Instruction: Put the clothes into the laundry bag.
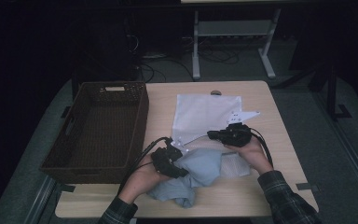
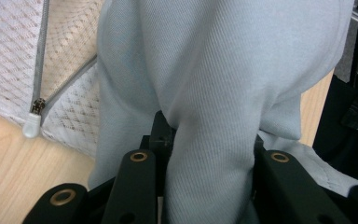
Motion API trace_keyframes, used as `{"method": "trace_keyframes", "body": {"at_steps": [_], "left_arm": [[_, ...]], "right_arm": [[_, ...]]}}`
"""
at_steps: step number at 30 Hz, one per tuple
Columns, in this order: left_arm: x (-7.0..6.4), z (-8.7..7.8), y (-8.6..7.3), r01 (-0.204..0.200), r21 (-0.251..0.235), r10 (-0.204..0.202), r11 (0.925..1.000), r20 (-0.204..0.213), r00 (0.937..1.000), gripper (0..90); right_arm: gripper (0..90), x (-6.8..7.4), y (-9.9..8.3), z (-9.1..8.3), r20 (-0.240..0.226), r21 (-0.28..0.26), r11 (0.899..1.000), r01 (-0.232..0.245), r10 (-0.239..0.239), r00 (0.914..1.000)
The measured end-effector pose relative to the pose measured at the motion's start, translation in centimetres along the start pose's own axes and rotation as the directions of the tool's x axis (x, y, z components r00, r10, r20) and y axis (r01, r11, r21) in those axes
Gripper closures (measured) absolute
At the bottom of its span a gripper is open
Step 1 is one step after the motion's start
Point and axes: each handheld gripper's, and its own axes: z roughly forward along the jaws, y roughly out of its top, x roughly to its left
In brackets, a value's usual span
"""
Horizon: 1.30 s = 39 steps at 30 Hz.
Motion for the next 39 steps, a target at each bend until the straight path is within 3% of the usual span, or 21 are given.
{"method": "trace_keyframes", "body": {"at_steps": [3, 12, 26, 30, 39], "left_arm": [[-0.1, 0.3, 0.2, -0.018, 0.01, 0.018, 0.9998, -0.012, 0.9998, 68.5], [0.2, 0.4, 0.2, -0.018, 0.025, 0.019, 0.9995, -0.055, 0.9983, 68.5], [2.3, -0.5, -1.3, 0.055, 0.033, -0.05, 0.9979, -0.147, 0.9878, 68.6], [2.3, -0.4, -1.3, 0.057, 0.037, -0.051, 0.9977, -0.148, 0.9877, 68.5], [1.4, 0.4, -0.3, 0.021, 0.039, -0.016, 0.999, -0.132, 0.9911, 68.5]], "right_arm": [[88.8, 0.3, 0.1, -0.3, -0.006, -0.005, 1.0, 0.004, -0.004, 1.0], [88.9, 1.5, 0.4, -0.4, -0.022, 0.017, 0.999, 0.033, -0.033, 0.9992], [89.5, 3.2, 1.3, 0.4, -0.035, 0.033, 0.998, 0.049, -0.048, 0.9982], [89.5, 3.7, 1.6, 0.8, -0.037, 0.026, 0.998, 0.055, -0.054, 0.9979], [89.5, 4.2, 2.1, 0.9, -0.052, 0.014, 0.998, 0.064, -0.064, 0.9966]]}}
